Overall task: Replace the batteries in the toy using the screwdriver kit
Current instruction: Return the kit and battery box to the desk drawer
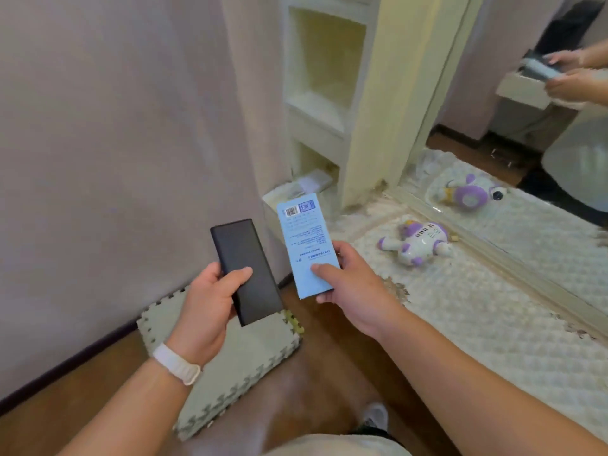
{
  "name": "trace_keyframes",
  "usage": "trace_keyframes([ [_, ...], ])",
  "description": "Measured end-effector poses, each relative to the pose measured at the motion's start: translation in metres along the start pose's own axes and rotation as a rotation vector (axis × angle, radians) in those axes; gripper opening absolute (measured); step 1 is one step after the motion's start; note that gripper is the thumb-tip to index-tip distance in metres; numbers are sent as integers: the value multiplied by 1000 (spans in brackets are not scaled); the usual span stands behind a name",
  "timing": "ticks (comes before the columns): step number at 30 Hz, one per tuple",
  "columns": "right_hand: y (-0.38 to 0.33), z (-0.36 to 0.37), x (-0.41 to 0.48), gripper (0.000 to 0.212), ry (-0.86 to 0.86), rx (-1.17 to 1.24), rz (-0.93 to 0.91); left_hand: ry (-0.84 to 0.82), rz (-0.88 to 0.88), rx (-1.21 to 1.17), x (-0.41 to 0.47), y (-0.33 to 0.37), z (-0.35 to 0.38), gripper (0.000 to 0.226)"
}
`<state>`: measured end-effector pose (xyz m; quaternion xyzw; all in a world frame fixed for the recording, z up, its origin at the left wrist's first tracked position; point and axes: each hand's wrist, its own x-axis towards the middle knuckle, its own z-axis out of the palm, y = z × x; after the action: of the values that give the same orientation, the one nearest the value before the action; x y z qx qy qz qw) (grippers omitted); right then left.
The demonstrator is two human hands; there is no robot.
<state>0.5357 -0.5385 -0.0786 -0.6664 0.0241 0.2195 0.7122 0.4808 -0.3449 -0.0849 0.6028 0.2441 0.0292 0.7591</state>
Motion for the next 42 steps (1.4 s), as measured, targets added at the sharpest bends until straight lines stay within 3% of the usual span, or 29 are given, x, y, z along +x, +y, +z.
trace_keyframes([
  [7,15,147,-2,23,-300,-135,30,271,47,-133,-52,11,-145,24],
  [14,23,263,-2,23,-573,-255,57,566,86,-228,-104,15,-246,21],
  [32,41,520,50,20,-1183,-412,133,1132,117,-347,-121,41,-400,24],
  [42,87,645,-9,19,-1386,-522,98,1364,149,-497,-174,24,-491,19],
])
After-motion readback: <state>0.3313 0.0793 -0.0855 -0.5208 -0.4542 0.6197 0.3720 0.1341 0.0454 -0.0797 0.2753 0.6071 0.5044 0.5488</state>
